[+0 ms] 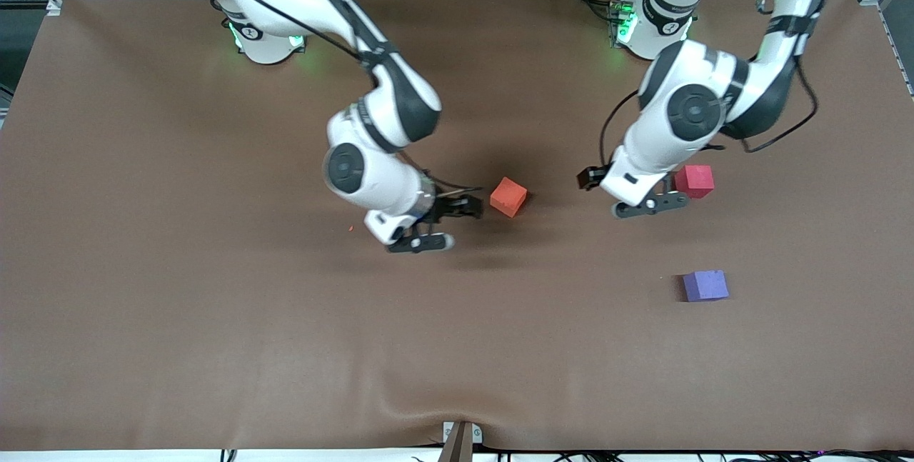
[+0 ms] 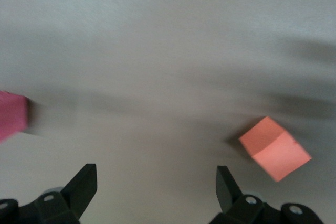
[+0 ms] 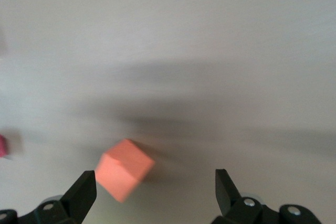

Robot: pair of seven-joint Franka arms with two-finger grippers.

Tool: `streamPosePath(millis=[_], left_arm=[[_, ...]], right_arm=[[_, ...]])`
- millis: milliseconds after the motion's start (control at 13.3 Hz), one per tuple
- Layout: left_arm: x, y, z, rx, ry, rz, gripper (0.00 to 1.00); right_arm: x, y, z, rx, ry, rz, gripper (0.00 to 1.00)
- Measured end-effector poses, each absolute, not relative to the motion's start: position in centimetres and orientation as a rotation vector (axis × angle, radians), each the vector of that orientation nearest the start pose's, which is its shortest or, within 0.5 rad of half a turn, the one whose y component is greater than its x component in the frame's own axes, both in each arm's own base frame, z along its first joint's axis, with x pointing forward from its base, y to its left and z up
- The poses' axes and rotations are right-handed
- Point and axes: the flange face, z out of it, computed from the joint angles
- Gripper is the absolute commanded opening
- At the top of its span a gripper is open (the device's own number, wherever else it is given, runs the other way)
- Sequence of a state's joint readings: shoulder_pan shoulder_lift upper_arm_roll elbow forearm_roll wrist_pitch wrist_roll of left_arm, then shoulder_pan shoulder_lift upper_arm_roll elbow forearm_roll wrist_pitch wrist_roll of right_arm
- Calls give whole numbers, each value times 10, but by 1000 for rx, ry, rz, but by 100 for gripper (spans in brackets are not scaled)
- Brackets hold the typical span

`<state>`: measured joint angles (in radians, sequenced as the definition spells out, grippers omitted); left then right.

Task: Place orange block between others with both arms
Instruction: 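Pass the orange cube to the left gripper while the right gripper withdraws, then carry the orange cube with the left gripper toward the pink cube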

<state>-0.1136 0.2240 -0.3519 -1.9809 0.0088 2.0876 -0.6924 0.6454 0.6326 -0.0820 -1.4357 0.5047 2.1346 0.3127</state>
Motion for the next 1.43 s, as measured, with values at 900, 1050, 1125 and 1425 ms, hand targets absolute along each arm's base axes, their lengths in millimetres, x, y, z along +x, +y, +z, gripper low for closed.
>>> streamPosePath(millis=[900,1050,1125,1425], left_arm=[[513,-411,277,-2850,-1209,89,100],[509,-418,263,-2799,-1271,74,100],[507,-419,260,-2780,-1298,77,100],[500,-422,239,-2720,-1367,103,100]], right_arm=[[613,82,536,-2995,91,298,100],[600,50,560,-3027,-49,283,100],[596,37,571,-3042,-123,260,100],[578,-13,606,-3089,-204,192,100]])
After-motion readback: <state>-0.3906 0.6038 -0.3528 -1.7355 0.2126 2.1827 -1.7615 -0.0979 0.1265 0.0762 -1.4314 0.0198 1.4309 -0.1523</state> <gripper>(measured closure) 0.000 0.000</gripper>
